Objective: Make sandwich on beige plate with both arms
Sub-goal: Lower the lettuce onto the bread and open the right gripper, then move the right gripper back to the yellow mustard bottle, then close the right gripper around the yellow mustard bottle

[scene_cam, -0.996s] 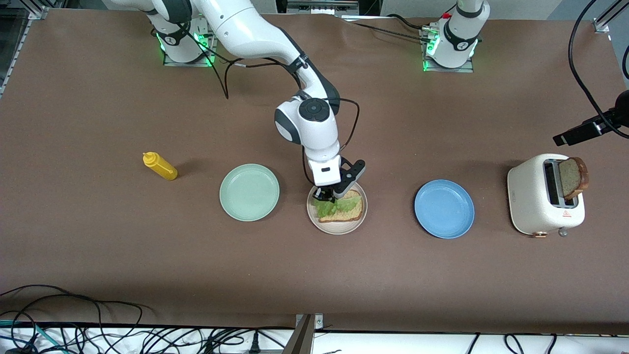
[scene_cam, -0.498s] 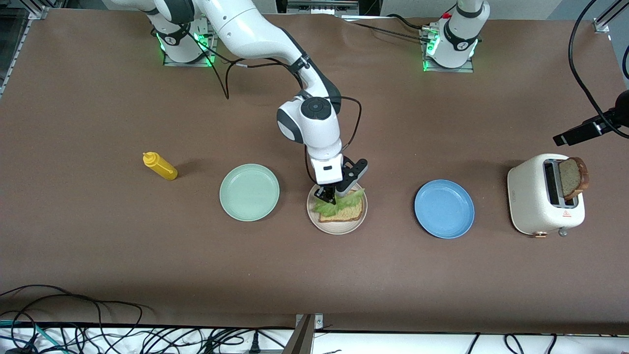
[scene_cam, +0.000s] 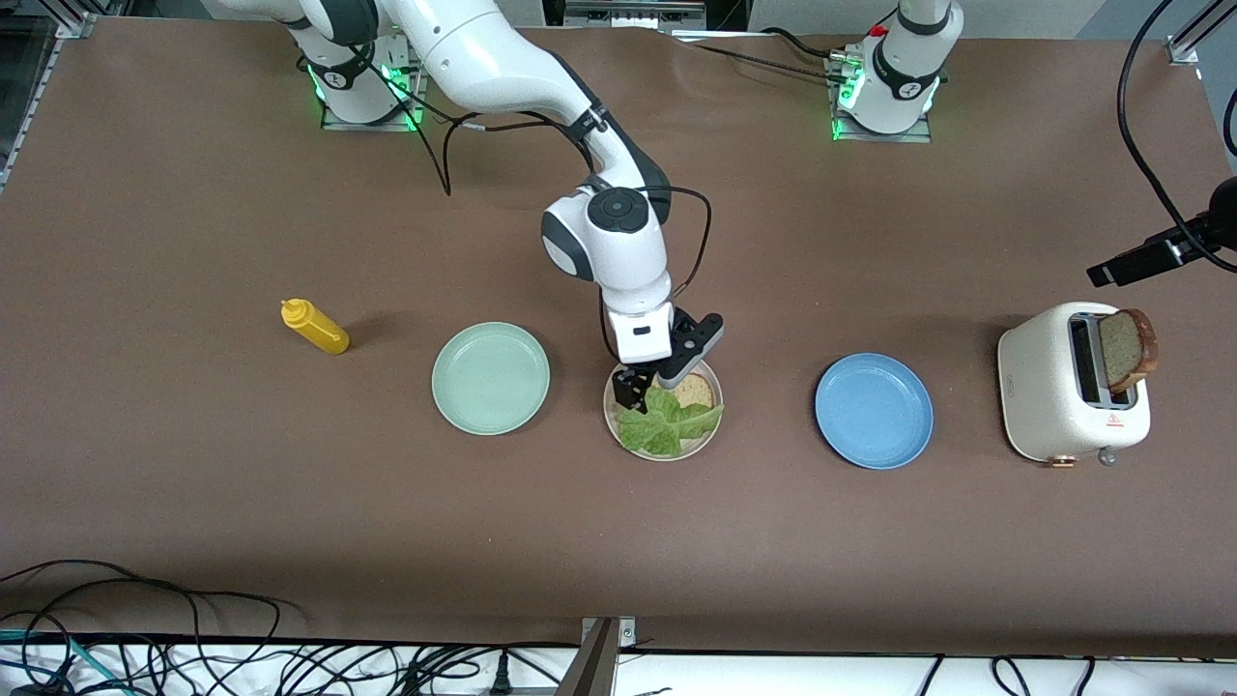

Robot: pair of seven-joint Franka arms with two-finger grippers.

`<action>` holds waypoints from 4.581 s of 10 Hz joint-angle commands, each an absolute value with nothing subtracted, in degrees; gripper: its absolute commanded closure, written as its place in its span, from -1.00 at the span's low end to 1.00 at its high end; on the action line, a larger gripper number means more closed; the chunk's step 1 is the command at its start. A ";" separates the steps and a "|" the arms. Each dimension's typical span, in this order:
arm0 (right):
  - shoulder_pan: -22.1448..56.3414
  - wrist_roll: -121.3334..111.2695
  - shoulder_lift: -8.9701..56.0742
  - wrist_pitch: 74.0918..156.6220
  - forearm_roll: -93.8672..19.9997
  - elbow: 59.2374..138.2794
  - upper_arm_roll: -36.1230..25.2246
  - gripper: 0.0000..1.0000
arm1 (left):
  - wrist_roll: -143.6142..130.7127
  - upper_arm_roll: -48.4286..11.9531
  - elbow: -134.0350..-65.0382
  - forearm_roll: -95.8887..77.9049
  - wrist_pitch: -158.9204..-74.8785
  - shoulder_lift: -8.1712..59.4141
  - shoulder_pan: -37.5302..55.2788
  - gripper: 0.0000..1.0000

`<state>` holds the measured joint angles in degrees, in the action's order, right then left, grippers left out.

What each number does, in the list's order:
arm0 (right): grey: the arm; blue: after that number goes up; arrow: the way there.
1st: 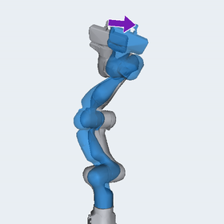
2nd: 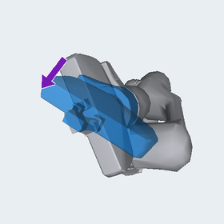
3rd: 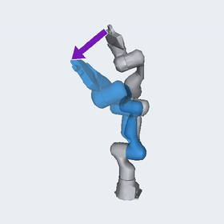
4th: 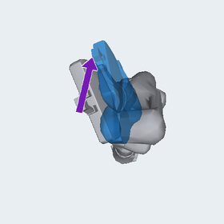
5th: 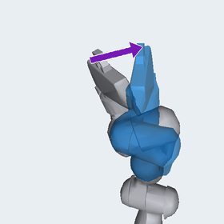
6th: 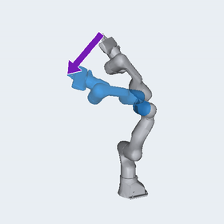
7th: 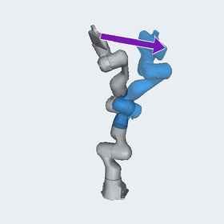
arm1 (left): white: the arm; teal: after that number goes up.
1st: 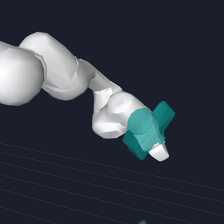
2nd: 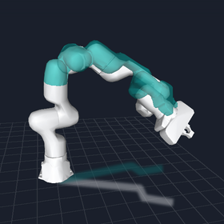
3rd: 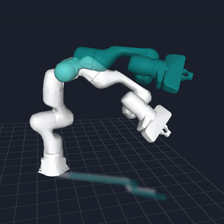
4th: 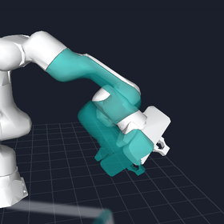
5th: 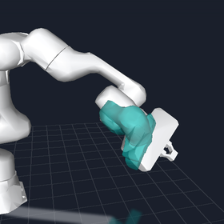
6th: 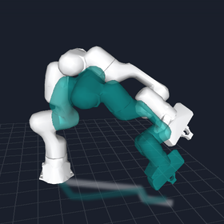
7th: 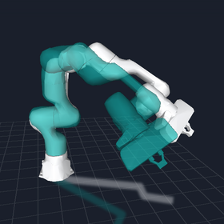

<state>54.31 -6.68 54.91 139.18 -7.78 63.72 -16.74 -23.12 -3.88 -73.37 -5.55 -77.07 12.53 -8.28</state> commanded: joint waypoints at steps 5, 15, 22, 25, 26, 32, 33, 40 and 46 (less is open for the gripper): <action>47.20 -4.58 29.38 103.06 -10.72 73.04 -24.84 -1.00 | -23.03 -3.87 -72.95 -7.21 -77.08 12.48 -8.61 -1.00; 47.02 -25.79 13.04 94.46 -11.07 89.07 -48.50 -1.00 | -23.03 -3.87 -72.95 -7.21 -77.08 12.57 -8.61 -1.00; 46.06 -69.38 7.82 94.41 -31.00 104.84 -69.86 -1.00 | -23.12 -3.96 -72.95 -7.21 -77.08 12.57 -8.61 -1.00; 43.95 -85.55 9.31 95.18 -40.83 112.13 -69.96 -1.00 | -23.12 -3.96 -72.95 -7.21 -77.08 12.57 -8.61 -1.00; 43.77 -91.43 10.19 95.01 -44.00 114.06 -69.96 -1.00 | -23.12 -3.96 -72.95 -7.21 -77.08 12.57 -8.61 -1.00; 27.37 -120.18 13.44 101.93 -54.57 124.35 -54.35 -1.00 | -23.12 -3.96 -72.86 -7.21 -77.08 12.57 -8.53 -1.00; 24.20 -125.72 14.49 103.78 -57.36 126.37 -51.53 -1.00 | -23.12 -3.96 -72.95 -7.21 -77.08 12.57 -8.53 -1.00; 4.49 -154.23 31.10 103.54 -78.03 126.65 -29.20 -1.00 | -23.12 -3.96 -72.95 -7.29 -77.08 12.57 -8.70 -1.00; 3.78 -155.74 32.43 102.39 -83.14 126.30 -22.42 0.48 | -23.12 -3.87 -72.95 -7.29 -77.08 12.57 -8.79 -1.00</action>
<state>5.21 -154.31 32.03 103.20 -81.98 126.82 -24.11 -23.12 -3.91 -73.37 -5.62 -77.13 12.59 -8.36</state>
